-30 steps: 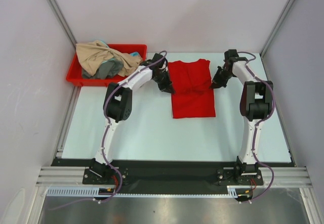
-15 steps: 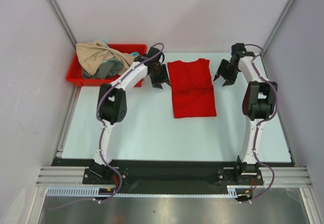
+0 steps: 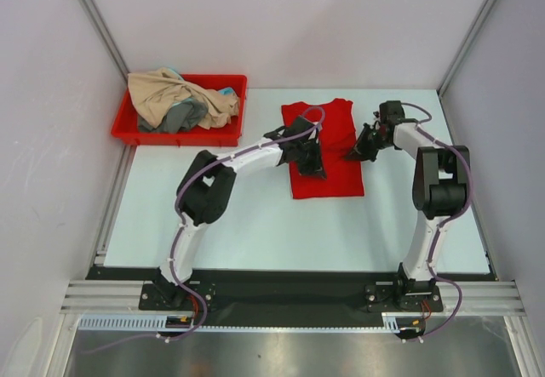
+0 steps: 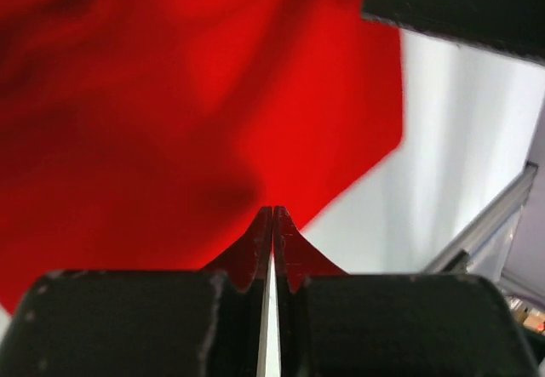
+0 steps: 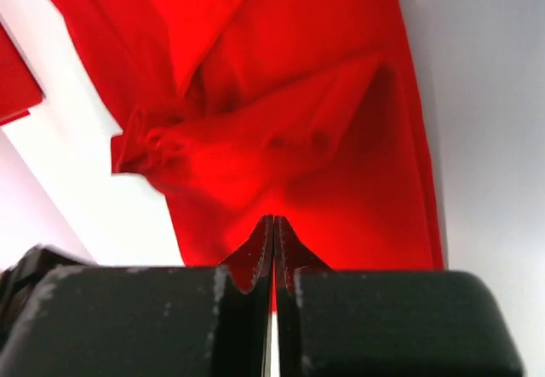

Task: Fold and stack the t-shirts
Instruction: Fold the tshirt

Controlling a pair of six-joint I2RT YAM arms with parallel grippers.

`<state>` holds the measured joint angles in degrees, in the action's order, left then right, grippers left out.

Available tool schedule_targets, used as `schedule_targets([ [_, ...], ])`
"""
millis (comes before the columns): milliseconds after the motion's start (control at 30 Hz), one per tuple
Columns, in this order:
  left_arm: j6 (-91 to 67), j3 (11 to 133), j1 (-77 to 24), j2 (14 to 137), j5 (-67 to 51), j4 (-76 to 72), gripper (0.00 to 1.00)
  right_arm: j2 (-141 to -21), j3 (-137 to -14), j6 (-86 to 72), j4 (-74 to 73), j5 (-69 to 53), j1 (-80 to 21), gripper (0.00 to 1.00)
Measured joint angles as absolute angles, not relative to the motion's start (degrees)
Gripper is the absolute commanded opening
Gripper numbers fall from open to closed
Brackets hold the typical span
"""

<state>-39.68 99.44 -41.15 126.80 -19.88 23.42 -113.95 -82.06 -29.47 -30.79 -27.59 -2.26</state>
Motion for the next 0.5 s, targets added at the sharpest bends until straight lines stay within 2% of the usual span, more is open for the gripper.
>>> schedule_targets([
  [233, -40.25, 104.60, -38.74, 134.72, -18.63, 22.61, 0.06, -119.68, -81.89, -31.55, -23.97, -30.85, -2.09, 0.00],
  [500, -40.75, 105.93, -35.62, 135.83, -18.59, 20.36, 0.07, -124.66, -86.63, -32.91, -21.91, -32.51, -1.63, 0.00],
])
